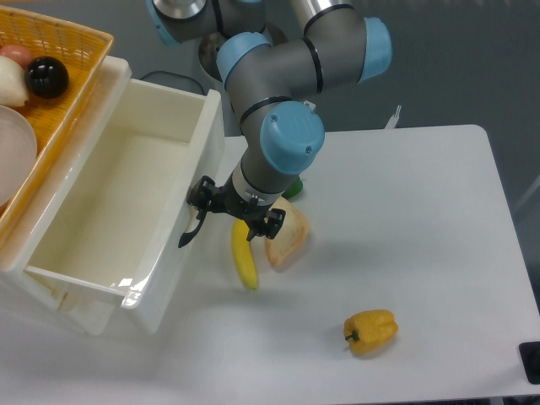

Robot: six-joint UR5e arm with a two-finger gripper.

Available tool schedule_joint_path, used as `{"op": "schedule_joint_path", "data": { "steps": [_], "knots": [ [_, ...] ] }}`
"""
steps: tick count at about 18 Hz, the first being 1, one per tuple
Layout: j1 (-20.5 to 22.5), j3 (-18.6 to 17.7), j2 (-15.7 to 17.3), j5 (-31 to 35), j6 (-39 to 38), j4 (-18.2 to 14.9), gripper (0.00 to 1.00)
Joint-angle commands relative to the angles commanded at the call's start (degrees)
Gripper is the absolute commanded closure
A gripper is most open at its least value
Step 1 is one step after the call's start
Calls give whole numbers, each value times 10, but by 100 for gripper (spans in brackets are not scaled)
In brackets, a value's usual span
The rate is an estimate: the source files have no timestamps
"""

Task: Slide open the top white drawer

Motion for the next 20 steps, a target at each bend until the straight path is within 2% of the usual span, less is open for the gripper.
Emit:
{"op": "schedule_joint_path", "data": {
  "steps": [4,12,17,20],
  "knots": [
    [11,0,0,-26,-4,-4,0],
    [29,16,1,-23,1,-22,0],
    [54,32,2,-18,20,-12,0],
    [80,31,1,-14,101,19,0]
  ]
}}
